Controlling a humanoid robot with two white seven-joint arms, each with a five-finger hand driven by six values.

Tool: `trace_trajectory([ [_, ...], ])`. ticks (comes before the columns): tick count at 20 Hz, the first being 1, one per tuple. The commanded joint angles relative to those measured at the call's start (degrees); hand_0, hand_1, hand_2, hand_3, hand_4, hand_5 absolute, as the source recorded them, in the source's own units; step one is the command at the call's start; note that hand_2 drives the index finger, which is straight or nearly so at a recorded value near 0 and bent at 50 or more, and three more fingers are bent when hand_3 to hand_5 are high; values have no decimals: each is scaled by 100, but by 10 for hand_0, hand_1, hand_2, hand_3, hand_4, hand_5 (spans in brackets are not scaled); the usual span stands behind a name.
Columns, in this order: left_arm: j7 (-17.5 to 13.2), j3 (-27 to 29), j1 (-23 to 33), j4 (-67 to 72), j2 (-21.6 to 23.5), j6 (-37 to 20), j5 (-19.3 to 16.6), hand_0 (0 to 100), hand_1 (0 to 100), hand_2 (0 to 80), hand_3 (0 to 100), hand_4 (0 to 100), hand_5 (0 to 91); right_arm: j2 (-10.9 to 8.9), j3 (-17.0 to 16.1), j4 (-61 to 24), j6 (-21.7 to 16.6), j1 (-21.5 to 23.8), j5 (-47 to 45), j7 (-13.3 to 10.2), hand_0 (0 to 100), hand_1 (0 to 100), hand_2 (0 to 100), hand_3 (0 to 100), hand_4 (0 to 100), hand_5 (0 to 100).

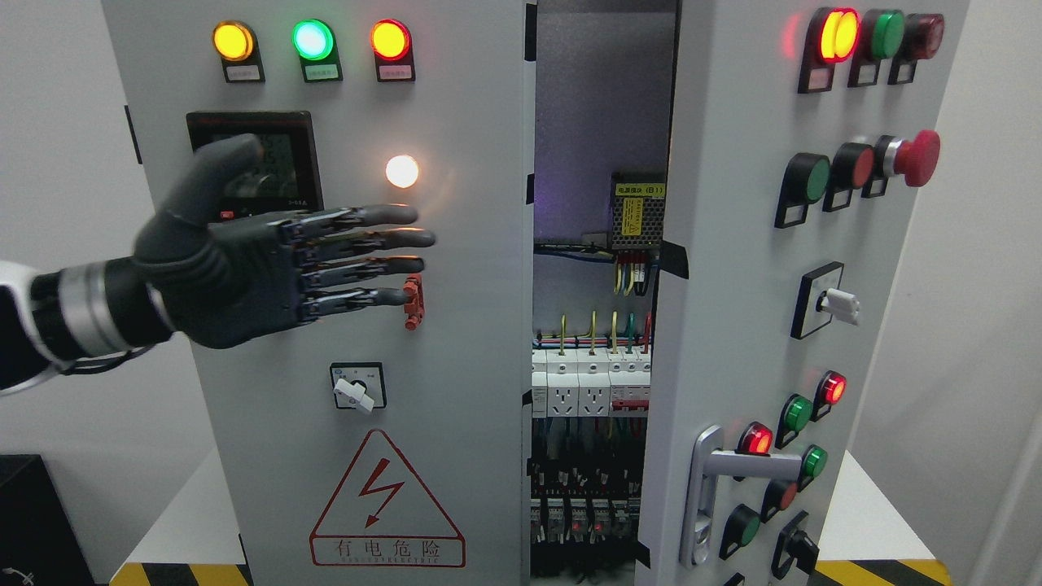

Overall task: Open door with both hands
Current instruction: 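Reach the left hand across to the edge of the ajar button door, then push the ajar button door outward with the left hand to swing it open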

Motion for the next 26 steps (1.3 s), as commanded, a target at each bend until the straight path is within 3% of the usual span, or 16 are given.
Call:
trace_trajectory([
  [1, 189, -742, -254, -261, -2299, 2, -57, 0, 0, 0, 0, 0, 0, 0, 0, 0, -6, 3, -1, -28, 0, 0, 0, 0, 0, 0],
  [9, 917, -391, -201, -173, -3125, 20, -83, 0, 0, 0, 0, 0, 0, 0, 0, 0, -6, -6, 8, -20, 0, 0, 0, 0, 0, 0],
  [12, 1348, -295, -201, -173, -3442, 29, -109, 0, 0, 0, 0, 0, 0, 0, 0, 0, 2, 3, -1, -20, 0, 0, 0, 0, 0, 0],
  [18, 2244, -259, -201, -173, -4127, 29, -628, 0, 0, 0, 0, 0, 0, 0, 0, 0, 2, 3, -1, -20, 0, 0, 0, 0, 0, 0],
  [23, 2982, -206, -263, -208, -4681, 29, -672, 0, 0, 0, 0, 0, 0, 0, 0, 0, 2, 3, -1, -20, 0, 0, 0, 0, 0, 0],
  [26, 3159, 4, -219, -173, -5006, 37, -742, 0, 0, 0, 0, 0, 0, 0, 0, 0, -6, -6, -1, -20, 0, 0, 0, 0, 0, 0],
])
